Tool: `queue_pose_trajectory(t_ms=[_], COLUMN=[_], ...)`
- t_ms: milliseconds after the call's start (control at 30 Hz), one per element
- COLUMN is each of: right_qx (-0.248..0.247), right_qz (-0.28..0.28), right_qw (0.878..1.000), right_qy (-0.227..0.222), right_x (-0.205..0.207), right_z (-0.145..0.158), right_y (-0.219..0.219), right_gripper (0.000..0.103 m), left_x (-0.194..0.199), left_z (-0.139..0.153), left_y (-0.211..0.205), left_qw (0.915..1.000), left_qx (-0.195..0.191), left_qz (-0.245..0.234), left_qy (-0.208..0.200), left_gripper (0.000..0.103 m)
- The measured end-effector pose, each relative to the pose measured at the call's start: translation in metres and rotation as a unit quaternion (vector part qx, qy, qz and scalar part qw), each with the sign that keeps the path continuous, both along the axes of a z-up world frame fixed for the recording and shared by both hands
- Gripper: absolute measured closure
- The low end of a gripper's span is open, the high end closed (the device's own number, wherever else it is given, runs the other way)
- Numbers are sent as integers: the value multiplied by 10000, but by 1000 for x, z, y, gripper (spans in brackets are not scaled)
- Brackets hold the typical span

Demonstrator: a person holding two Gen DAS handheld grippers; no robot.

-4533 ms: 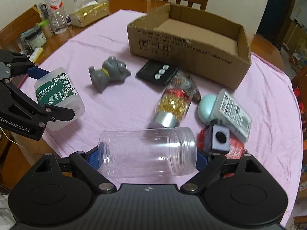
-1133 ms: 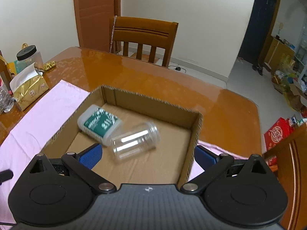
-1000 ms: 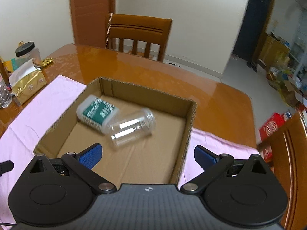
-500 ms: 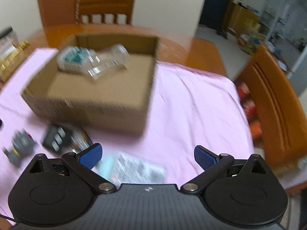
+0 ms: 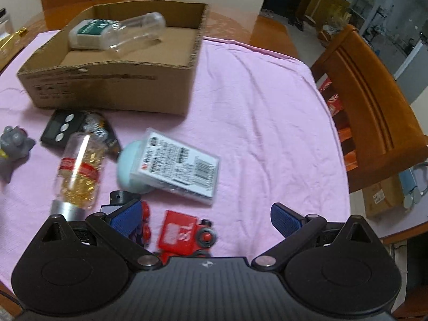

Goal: Organize rigid objects
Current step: 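Move the left tool to the grey cat figurine while the right tool moves to the red train, then grasp the grey cat figurine with the left tool while the right tool grasps the red S.L train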

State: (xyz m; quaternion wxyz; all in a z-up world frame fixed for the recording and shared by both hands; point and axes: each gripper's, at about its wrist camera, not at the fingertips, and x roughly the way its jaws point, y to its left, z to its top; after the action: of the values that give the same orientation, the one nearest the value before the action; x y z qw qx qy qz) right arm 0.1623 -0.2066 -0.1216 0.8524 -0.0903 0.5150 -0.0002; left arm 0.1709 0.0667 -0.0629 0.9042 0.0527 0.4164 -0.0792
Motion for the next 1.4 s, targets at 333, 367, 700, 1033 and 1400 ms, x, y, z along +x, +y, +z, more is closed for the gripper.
queue_pose_trajectory(t_ms=[333,367,700,1033,1400], right_qx=[-151,-146,745,640,626], right_qz=[-431,-487,-898,-684,-594], right_qw=[9989,9986,9929,9956,9963], right_qy=[112,144,226,-18,-18], right_x=[-6,-5,-5,-15,-16], right_z=[-25,-29,-47,-48,-47], right_y=[-7,-9,-50,-46,-48], right_gripper=[0,0,0,0,0], left_x=[-9,-9,-12,-8,-16], left_z=[-4,-6,-33,-62,-64], left_y=[13,13,6,-4,47], left_qw=[9998,9997,9985,9974,9904], left_qx=[-84,-98,171,355,771], left_qz=[-173,-221,-384,-19,886], left_qy=[50,64,350,633,729], left_gripper=[1,1,1,1,1])
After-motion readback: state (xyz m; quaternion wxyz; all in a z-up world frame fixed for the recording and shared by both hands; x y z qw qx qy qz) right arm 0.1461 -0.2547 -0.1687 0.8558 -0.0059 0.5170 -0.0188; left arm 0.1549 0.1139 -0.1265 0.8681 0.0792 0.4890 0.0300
